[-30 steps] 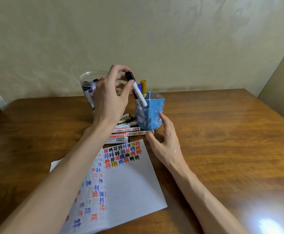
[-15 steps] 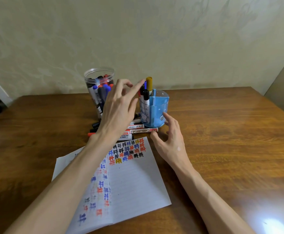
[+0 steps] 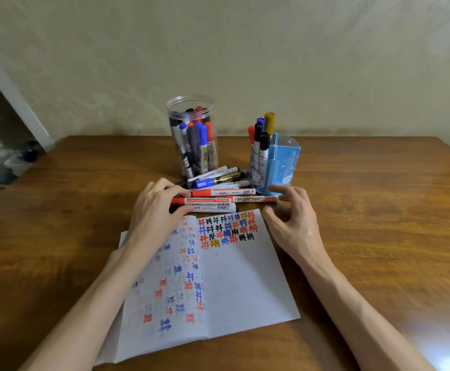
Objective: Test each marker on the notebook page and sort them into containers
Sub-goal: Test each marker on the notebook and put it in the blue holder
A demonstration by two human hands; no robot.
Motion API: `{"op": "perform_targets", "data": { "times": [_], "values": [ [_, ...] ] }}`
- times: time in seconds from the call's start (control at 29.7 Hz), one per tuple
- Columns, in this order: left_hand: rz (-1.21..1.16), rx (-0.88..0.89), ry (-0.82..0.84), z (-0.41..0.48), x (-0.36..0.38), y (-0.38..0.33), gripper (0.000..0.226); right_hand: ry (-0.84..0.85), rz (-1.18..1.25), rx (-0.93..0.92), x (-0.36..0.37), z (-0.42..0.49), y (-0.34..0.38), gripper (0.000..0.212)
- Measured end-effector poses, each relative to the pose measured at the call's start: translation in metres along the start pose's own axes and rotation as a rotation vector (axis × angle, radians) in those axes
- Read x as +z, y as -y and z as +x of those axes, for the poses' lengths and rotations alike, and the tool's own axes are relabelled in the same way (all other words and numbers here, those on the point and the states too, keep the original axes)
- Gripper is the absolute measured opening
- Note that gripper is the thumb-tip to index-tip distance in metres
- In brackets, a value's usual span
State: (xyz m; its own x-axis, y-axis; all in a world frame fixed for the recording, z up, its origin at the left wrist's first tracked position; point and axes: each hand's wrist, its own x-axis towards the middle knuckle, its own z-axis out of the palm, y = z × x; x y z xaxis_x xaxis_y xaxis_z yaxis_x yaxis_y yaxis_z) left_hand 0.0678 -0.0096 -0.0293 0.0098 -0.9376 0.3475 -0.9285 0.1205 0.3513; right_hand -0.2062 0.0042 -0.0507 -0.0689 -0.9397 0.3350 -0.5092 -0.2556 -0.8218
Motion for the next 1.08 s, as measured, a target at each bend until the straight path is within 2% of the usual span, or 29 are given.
{"op": "perform_targets", "data": {
  "times": [0.3,0.44,0.54,0.67,0.84,0.94,1.08],
  "values": [
    [-0.065,-0.004,-0.025,-0.005,0.004,0.002,0.025,0.022,0.036,-0.004,0.003,0.000,0.001,0.034],
    [-0.249,0.024,-0.128,-0.012,-0.002,-0.004,0.022,0.025,0.003,-0.004,0.003,0.000,0.007,0.026],
    [-0.446,0.048,-0.067,-0.013,-0.012,-0.017,0.024,0.102,0.138,-0.004,0.001,-0.003,0.020,0.035],
    [-0.530,0.147,0.064,-0.017,-0.016,-0.042,0.026,0.243,0.508,0.160,-0.002,-0.008,0.034,0.039],
    [-0.509,0.199,0.120,-0.023,-0.005,-0.051,0.043,0.147,0.681,0.268,-0.003,-0.008,0.032,0.021],
    [-0.492,0.229,0.129,-0.027,-0.003,-0.050,0.048,0.124,0.708,0.274,-0.003,-0.009,0.033,0.020],
    [-0.472,0.298,0.141,-0.031,0.001,-0.055,0.044,0.214,0.603,0.171,0.005,-0.014,0.036,0.022]
  ]
}}
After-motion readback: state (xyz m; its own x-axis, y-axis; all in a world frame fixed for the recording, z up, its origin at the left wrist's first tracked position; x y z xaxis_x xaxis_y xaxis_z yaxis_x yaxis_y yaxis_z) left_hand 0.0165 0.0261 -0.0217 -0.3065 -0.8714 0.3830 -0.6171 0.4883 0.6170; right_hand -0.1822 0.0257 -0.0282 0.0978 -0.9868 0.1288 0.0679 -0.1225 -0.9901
